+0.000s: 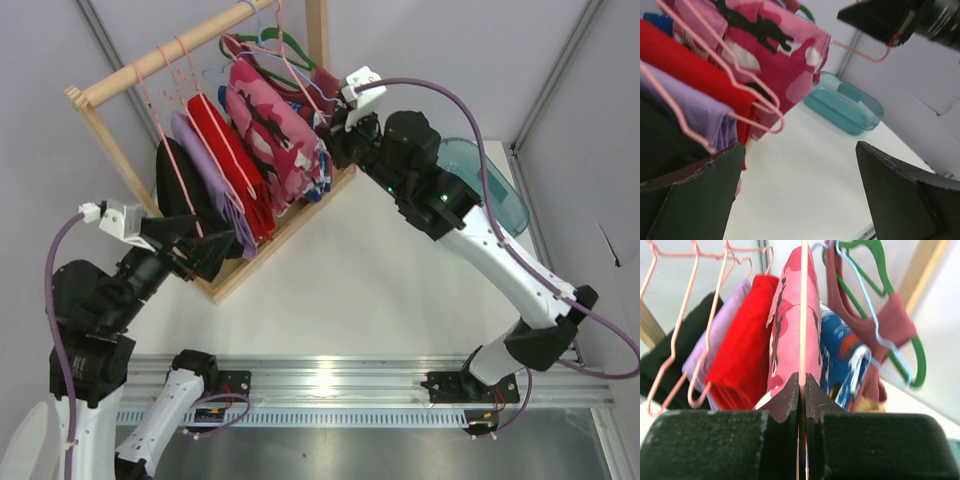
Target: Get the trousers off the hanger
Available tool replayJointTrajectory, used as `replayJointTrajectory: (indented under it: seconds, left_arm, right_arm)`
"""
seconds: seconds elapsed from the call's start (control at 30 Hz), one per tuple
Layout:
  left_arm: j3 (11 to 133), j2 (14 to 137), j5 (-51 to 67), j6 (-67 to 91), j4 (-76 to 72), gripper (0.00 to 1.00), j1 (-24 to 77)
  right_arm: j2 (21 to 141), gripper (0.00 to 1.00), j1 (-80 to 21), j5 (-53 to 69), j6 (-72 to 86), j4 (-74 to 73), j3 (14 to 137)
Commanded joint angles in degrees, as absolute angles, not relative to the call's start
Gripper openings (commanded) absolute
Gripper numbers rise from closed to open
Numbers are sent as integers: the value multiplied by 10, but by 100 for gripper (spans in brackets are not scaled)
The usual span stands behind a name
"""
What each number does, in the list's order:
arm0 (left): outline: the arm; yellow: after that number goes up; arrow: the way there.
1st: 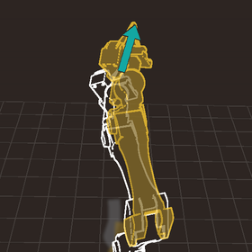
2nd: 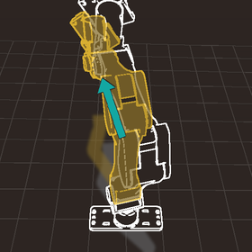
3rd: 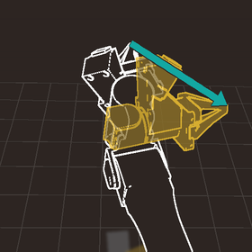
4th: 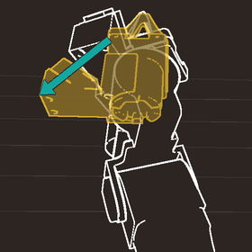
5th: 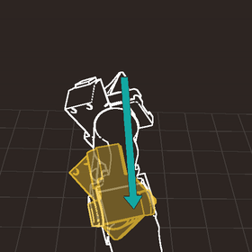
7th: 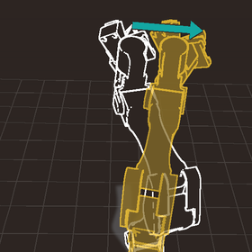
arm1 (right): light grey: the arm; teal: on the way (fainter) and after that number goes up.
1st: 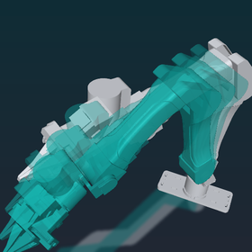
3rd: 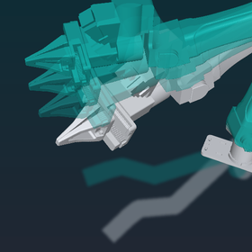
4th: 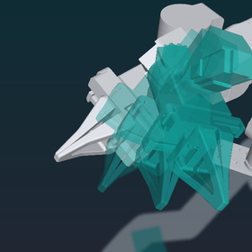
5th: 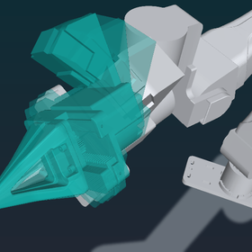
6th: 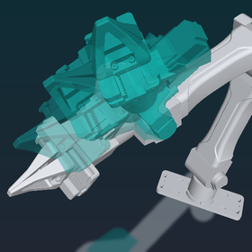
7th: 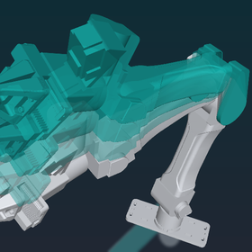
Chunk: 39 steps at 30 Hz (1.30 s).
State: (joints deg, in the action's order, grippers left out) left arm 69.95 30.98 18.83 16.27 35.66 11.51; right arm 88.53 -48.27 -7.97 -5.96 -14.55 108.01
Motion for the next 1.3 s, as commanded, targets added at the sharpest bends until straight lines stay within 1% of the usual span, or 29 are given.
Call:
replayJointTrajectory:
  seconds: [0.0,0.03,0.17,0.3,0.33,0.4,0.43,0.47,0.5,0.53,0.57,0.6,0.63,0.67,0.73,0.8,0.9,0.97,1.13,1.27]
  left_arm:
    - [759,330,256,197,331,100,118]
    - [770,336,271,199,326,99,118]
    - [806,389,310,218,309,99,118]
    - [804,438,361,263,244,98,119]
    - [799,447,366,271,203,98,120]
    - [795,460,357,272,174,98,142]
    - [802,486,352,263,167,97,178]
    - [809,503,331,231,174,98,205]
    - [854,525,307,209,191,98,234]
    - [875,576,279,187,213,98,302]
    - [895,600,225,154,254,98,335]
    - [949,625,202,143,265,98,364]
    - [961,646,179,140,271,98,414]
    - [969,673,158,136,264,98,434]
    - [978,689,98,141,237,98,479]
    - [964,700,67,165,170,98,493]
    - [943,723,3,232,111,98,508]
    - [946,740,-41,288,104,97,512]
    - [947,783,-115,340,55,94,529]
    - [989,832,-116,365,68,93,539]
  right_arm:
    - [776,0,-484,-99,-47,3,1055]
    - [761,0,-486,-98,-40,2,1029]
    - [689,0,-492,-92,-25,-57,995]
    - [637,0,-497,-102,-14,-97,956]
    - [627,0,-497,-101,-11,-105,945]
    - [592,0,-497,-91,-7,-108,905]
    - [581,0,-497,-88,-5,-105,890]
    - [571,0,-497,-87,-3,-105,866]
    - [555,0,-497,-87,-3,-105,855]
    - [548,0,-497,-87,-3,-109,846]
    - [541,0,-497,-84,9,-111,839]
    - [535,0,-497,-84,9,-112,824]
    - [520,0,-497,-84,11,-111,815]
    - [512,0,-497,-85,10,-106,804]
    - [486,0,-497,-95,8,-92,774]
    - [473,0,-497,-112,8,-98,765]
    - [458,0,-497,-115,4,-109,758]
    - [449,0,-497,-112,4,-107,751]
    - [438,0,-497,-107,10,-94,736]
    - [436,0,-497,-95,16,-86,728]
